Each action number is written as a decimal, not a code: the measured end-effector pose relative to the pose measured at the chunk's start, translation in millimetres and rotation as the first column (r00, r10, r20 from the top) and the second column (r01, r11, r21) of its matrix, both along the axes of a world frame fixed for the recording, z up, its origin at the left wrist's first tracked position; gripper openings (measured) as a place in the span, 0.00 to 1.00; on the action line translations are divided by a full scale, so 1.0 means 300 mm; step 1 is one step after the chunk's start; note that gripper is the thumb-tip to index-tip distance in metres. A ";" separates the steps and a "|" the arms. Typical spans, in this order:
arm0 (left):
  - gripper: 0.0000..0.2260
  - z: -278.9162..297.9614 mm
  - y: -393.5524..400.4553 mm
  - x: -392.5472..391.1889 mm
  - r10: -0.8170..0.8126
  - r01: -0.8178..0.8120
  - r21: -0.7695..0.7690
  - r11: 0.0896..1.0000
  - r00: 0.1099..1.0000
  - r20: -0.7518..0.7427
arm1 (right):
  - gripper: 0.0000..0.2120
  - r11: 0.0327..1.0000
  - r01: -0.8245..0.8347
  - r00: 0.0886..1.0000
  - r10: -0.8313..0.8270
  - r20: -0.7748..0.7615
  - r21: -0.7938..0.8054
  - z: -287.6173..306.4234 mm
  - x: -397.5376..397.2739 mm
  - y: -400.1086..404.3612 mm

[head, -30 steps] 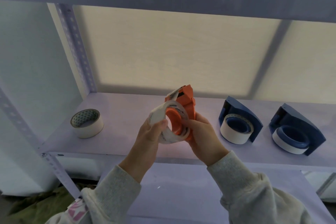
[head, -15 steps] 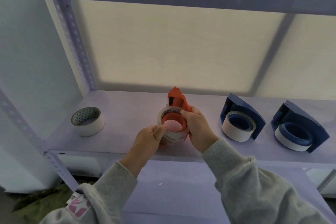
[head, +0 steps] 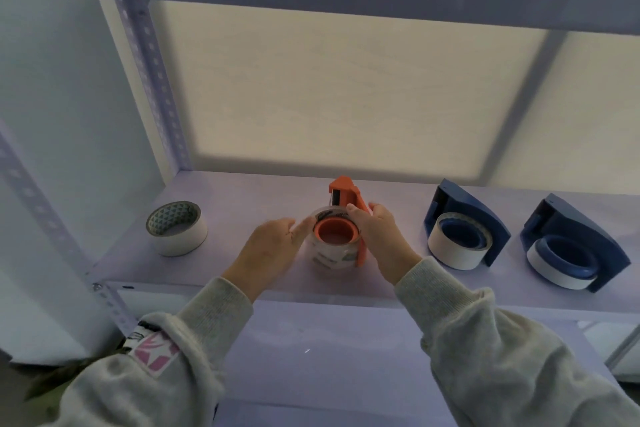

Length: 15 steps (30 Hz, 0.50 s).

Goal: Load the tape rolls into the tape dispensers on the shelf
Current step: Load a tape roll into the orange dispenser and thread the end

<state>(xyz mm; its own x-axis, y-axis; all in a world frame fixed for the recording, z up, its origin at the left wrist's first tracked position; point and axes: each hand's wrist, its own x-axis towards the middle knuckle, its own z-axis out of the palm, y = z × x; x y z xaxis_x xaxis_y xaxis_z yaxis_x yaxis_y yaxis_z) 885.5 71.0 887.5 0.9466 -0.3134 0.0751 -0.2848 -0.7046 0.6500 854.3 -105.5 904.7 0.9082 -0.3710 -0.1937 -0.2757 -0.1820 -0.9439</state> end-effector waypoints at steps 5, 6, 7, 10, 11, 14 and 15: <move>0.27 0.079 0.002 0.029 -0.095 -0.015 0.301 0.953 0.933 0.347 | 0.29 0.487 -0.095 0.948 0.311 0.071 -0.868 0.079 -0.074 -0.035; 0.30 0.095 0.000 0.032 -0.130 -0.033 0.378 0.925 0.908 0.398 | 0.29 0.350 -0.083 0.935 0.350 0.049 -0.933 0.097 -0.082 -0.039; 0.31 0.108 -0.001 0.036 -0.149 -0.058 0.431 0.901 0.890 0.432 | 0.29 0.256 -0.068 0.931 0.363 0.031 -0.964 0.113 -0.087 -0.042; 0.33 0.124 -0.008 0.036 -0.148 -0.089 0.468 0.879 0.883 0.446 | 0.31 0.154 -0.071 0.940 0.340 -0.015 -0.985 0.138 -0.103 -0.048; 0.34 0.123 -0.013 0.033 -0.151 -0.081 0.465 0.882 0.884 0.441 | 0.31 0.149 -0.082 0.946 0.324 -0.030 -0.985 0.133 -0.109 -0.050; 0.34 0.118 -0.036 0.020 -0.172 -0.051 0.459 0.887 0.887 0.429 | 0.31 0.131 -0.090 0.959 0.279 -0.050 -0.987 0.099 -0.131 -0.073; 0.34 0.119 -0.046 0.015 -0.179 -0.038 0.449 0.893 0.884 0.431 | 0.31 0.126 -0.091 0.963 0.262 -0.055 -0.988 0.090 -0.143 -0.084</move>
